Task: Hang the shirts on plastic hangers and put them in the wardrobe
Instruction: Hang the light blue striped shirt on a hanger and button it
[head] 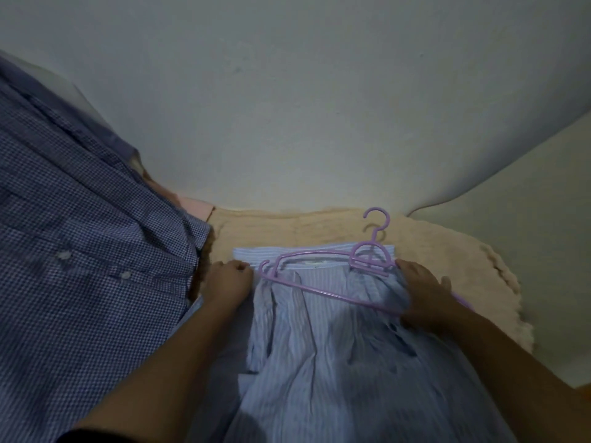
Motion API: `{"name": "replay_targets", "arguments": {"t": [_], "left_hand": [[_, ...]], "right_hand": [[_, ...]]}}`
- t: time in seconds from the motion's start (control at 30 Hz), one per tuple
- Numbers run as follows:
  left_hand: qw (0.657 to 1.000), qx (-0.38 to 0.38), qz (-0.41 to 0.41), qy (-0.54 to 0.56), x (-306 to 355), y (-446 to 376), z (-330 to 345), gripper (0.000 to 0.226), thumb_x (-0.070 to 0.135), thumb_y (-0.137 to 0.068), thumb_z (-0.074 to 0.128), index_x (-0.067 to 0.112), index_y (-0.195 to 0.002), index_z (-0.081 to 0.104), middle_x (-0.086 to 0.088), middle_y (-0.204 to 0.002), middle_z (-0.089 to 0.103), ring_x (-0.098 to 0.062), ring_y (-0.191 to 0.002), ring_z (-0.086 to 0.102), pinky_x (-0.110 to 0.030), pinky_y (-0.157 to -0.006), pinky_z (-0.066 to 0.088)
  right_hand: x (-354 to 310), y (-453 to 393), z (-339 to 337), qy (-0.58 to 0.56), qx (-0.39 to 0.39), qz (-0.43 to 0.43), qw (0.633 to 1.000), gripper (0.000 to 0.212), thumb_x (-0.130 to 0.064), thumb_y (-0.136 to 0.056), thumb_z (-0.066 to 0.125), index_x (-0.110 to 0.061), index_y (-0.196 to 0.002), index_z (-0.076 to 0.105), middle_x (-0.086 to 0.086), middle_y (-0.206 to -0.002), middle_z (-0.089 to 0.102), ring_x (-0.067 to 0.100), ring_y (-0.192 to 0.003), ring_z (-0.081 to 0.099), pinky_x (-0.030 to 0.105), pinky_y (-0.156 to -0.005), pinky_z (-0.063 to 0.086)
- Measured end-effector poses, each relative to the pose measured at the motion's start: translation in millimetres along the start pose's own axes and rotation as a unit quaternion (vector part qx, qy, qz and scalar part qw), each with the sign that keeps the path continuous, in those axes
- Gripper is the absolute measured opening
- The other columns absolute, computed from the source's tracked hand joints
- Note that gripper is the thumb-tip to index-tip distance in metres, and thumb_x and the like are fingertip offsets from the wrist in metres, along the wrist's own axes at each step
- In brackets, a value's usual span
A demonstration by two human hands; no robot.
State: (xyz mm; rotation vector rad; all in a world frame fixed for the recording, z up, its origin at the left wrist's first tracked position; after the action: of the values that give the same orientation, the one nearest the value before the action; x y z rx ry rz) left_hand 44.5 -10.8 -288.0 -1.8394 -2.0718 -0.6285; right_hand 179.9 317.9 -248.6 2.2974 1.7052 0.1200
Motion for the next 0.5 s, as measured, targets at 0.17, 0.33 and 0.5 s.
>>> {"name": "replay_targets", "arguments": {"t": [0.17,0.33,0.5], "left_hand": [[0.998,-0.016,0.007,0.053,16.4,4.0,-11.9,0.028,0.022,-0.090,0.047,0.008,-0.073,0.063,-0.017,-0.093,0.068,-0.033,-0.086,0.062,-0.030,-0.065,0.036],[0.985,0.026,0.103,0.136,64.7,32.9,-56.0,0.027,0.024,-0.092,0.052,0.011,-0.104,0.073,-0.011,-0.110,0.071,-0.025,-0.106,0.062,-0.026,-0.078,0.042],[0.923,-0.014,0.101,0.370,92.2,67.2,-80.6,0.030,0.018,-0.091,0.061,0.010,-0.119,0.067,-0.001,-0.119,0.066,-0.006,-0.110,0.054,-0.017,-0.092,0.039]], "right_hand": [[-5.3,11.7,-9.7,0.046,-0.009,-0.011,0.999,0.103,-0.026,-0.076,0.070,-0.017,-0.150,-0.002,0.000,-0.157,0.004,0.015,-0.145,0.005,0.049,-0.114,0.011],[-22.0,29.8,-24.4,0.037,0.002,-0.037,0.999,0.103,-0.032,-0.077,0.072,-0.019,-0.150,0.000,0.000,-0.157,0.007,0.017,-0.144,0.008,0.043,-0.114,0.012],[-52.5,34.9,-33.5,-0.011,0.020,-0.054,0.998,0.110,-0.028,-0.070,0.077,-0.024,-0.150,0.002,-0.004,-0.158,0.008,0.017,-0.144,0.012,0.041,-0.111,0.018]]}}
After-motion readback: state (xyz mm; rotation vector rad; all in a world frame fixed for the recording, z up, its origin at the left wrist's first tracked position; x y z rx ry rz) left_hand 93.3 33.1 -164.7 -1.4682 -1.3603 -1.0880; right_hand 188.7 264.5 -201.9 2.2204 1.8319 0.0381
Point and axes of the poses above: each hand's wrist, its own y-axis away from the middle knuckle, its own z-axis out of the palm, x = y × z, the point moved 6 cm from there along -y, towards the middle knuckle
